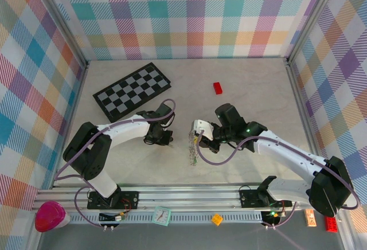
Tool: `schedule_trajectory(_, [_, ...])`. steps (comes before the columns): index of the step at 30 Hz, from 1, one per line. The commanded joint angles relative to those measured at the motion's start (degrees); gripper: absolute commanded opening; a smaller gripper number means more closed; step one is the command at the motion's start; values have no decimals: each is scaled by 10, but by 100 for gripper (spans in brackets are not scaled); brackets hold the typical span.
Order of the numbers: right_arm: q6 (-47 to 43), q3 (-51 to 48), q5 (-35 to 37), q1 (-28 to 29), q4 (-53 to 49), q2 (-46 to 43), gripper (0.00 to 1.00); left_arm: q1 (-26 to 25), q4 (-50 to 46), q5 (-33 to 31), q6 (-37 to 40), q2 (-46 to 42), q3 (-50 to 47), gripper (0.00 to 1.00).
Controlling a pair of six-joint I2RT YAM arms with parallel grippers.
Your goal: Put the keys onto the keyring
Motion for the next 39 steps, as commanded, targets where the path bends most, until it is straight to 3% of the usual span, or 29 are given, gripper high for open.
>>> schedule_trajectory(1, [-11,24,-13,3,3,-6,0,5,-9,-6,-7,11,-6,4])
schedule_trajectory(7, [-10,24,-13,3,1,-8,0,5,-5,-6,-9,15,-9,5])
schedule_trajectory(13, [-11,24,-13,3,1,-7,0,5,-8,-9,-9,12,-7,12])
schedule_trajectory(29, [-10,24,-15,3,0,-5,0,5,-16,-10,-6,0,-5,9])
schedule_trajectory(39, [-10,25,-15,3,0,-5,0,5,-21,-17,-5,-4,-1,13])
